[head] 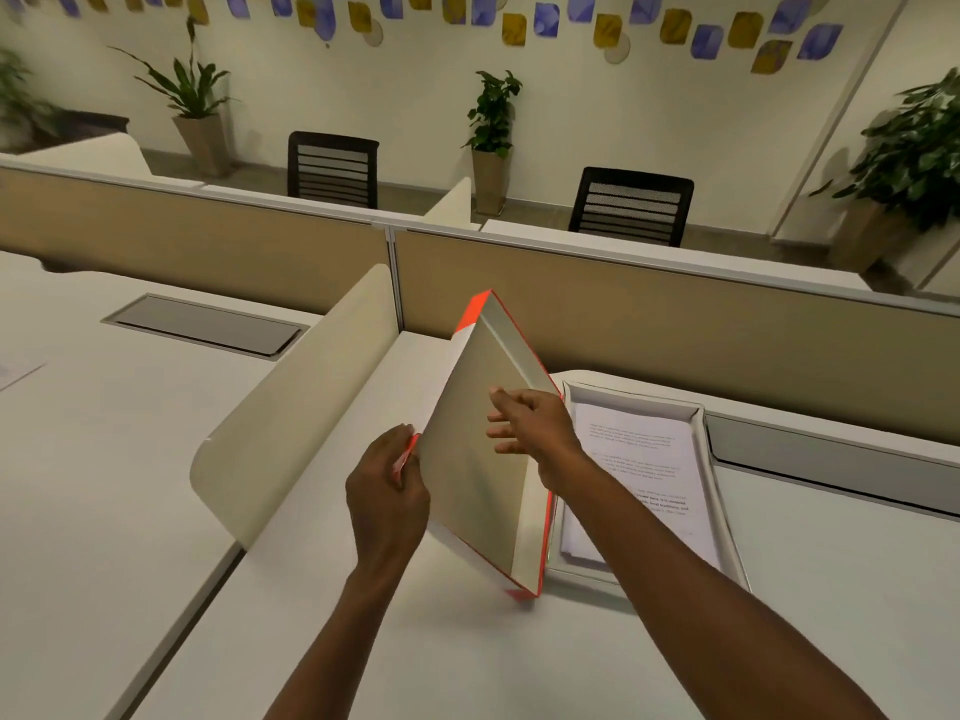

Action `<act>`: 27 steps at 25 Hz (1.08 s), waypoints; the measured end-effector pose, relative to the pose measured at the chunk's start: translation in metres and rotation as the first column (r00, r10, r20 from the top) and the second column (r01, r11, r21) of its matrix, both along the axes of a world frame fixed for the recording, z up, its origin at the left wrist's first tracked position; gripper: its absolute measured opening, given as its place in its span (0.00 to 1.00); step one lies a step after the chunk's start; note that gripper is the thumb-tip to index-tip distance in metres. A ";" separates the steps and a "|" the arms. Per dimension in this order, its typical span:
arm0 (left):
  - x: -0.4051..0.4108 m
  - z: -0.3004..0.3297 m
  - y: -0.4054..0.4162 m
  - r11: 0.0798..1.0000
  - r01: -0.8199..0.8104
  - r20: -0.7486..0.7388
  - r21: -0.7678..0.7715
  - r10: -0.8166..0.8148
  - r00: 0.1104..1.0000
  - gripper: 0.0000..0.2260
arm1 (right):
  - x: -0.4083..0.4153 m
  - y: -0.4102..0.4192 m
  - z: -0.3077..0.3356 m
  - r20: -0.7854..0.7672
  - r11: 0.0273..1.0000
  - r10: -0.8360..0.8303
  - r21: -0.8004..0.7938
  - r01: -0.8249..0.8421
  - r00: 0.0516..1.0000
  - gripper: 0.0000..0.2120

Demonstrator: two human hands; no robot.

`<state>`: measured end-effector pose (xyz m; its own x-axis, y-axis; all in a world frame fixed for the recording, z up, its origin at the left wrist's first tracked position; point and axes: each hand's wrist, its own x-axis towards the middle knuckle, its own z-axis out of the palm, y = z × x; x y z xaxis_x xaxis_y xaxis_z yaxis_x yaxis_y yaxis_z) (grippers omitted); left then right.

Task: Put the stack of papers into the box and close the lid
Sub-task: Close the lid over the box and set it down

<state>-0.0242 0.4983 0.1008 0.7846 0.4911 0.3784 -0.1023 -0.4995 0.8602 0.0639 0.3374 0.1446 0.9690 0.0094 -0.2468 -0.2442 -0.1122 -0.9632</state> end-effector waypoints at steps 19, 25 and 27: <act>-0.020 0.012 -0.055 0.879 0.442 0.073 -0.179 -0.437 0.897 0.46 | -0.002 -0.028 0.052 -0.019 0.952 -0.131 0.276 0.131 0.991 0.05; -0.003 -0.029 -0.042 0.693 0.108 -0.365 -0.713 -0.498 0.787 0.33 | -0.036 -0.079 0.083 0.008 0.883 0.022 0.469 -0.023 1.000 0.18; -0.006 -0.036 -0.045 0.575 0.101 -0.365 -0.812 -0.635 0.681 0.29 | -0.049 -0.095 0.090 0.017 0.836 0.089 0.542 -0.084 0.996 0.16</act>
